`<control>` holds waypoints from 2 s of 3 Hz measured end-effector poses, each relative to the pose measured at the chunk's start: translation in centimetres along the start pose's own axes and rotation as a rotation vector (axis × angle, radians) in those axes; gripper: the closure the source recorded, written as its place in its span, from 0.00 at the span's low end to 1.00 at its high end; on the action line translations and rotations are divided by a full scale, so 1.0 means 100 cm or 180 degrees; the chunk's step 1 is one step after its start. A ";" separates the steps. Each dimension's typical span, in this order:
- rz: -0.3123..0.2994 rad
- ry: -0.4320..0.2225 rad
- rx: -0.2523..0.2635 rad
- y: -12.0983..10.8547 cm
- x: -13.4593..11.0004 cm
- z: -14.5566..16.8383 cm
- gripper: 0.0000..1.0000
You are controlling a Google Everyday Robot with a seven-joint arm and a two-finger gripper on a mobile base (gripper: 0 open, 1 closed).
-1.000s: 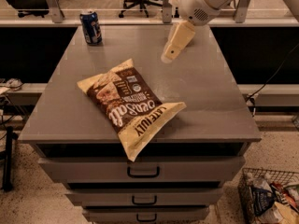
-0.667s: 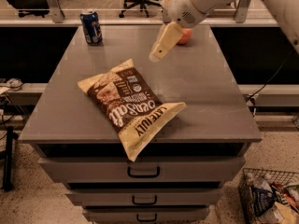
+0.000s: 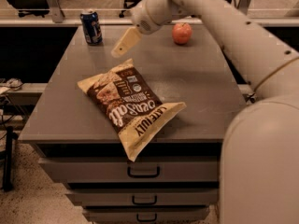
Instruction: Knock pepsi can over
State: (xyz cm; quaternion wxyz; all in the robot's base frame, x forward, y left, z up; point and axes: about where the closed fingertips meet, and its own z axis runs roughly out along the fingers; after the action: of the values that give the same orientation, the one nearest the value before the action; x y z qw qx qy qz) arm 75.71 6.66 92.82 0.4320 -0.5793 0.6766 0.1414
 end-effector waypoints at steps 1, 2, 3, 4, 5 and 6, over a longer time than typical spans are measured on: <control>0.0352 -0.0174 0.0031 -0.015 0.004 0.050 0.00; 0.0691 -0.0431 0.0083 -0.028 0.003 0.094 0.00; 0.0873 -0.0604 0.0206 -0.037 -0.013 0.120 0.00; 0.0993 -0.0701 0.0380 -0.045 -0.030 0.144 0.00; 0.1068 -0.0787 0.0499 -0.051 -0.045 0.163 0.00; 0.1155 -0.0884 0.0564 -0.056 -0.056 0.180 0.00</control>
Offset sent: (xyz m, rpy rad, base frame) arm 0.0950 0.0727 -0.0603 0.3255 0.1176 -0.1565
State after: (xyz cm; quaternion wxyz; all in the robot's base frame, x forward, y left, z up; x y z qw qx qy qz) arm 88.06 21.18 88.13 0.5375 -0.3832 0.7134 0.2351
